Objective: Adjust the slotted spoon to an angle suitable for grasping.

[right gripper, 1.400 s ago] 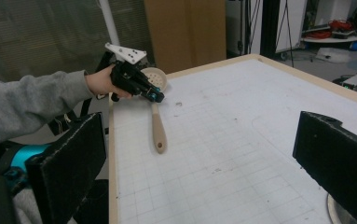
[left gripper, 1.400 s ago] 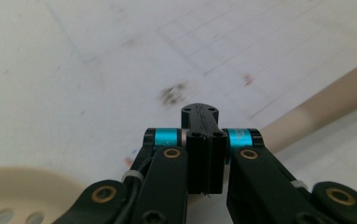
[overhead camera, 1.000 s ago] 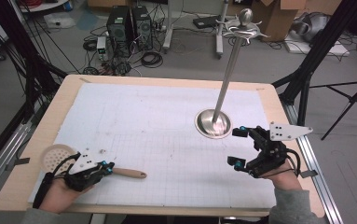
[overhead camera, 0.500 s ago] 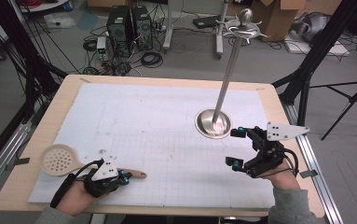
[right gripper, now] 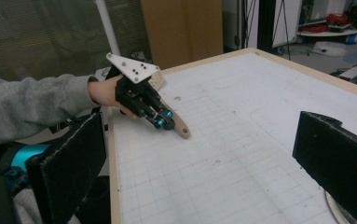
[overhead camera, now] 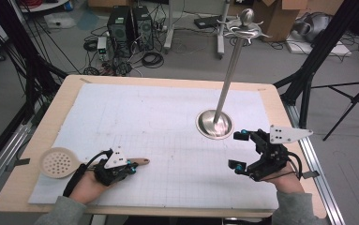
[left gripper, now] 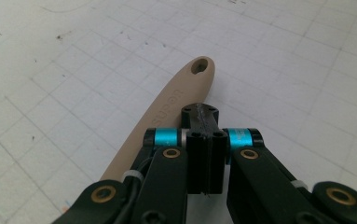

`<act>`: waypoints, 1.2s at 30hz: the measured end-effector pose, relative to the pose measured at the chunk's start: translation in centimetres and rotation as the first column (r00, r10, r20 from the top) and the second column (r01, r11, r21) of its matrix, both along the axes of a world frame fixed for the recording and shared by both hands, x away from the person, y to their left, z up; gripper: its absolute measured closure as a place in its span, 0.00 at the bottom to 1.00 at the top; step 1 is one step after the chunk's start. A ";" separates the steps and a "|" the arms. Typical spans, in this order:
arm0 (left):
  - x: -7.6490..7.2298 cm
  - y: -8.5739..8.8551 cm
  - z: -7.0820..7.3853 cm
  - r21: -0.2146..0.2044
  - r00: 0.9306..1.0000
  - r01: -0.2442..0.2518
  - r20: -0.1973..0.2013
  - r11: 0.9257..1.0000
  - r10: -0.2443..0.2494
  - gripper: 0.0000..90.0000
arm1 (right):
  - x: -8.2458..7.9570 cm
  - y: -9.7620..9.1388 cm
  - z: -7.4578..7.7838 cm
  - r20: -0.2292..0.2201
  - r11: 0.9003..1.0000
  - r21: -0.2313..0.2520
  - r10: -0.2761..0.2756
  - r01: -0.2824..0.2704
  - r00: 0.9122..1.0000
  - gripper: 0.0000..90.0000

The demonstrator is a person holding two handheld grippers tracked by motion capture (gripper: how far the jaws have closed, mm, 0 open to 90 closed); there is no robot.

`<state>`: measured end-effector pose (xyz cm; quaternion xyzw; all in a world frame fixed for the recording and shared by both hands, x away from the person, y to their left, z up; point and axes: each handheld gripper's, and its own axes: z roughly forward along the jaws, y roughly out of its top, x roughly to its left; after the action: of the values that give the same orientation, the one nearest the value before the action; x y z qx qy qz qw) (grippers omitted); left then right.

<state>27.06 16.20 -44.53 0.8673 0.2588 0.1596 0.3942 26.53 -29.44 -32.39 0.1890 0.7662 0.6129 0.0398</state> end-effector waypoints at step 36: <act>5.1 -0.1 -0.5 -0.005 0.987 -0.150 0.052 0.989 0.150 0.99 | -0.9 -0.3 -0.3 -0.011 0.998 -0.061 -0.012 0.011 1.000 0.02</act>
<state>32.21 16.06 -44.98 0.8407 0.3130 0.2114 0.3881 25.62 -29.73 -32.69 0.1956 0.7837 0.5878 0.0447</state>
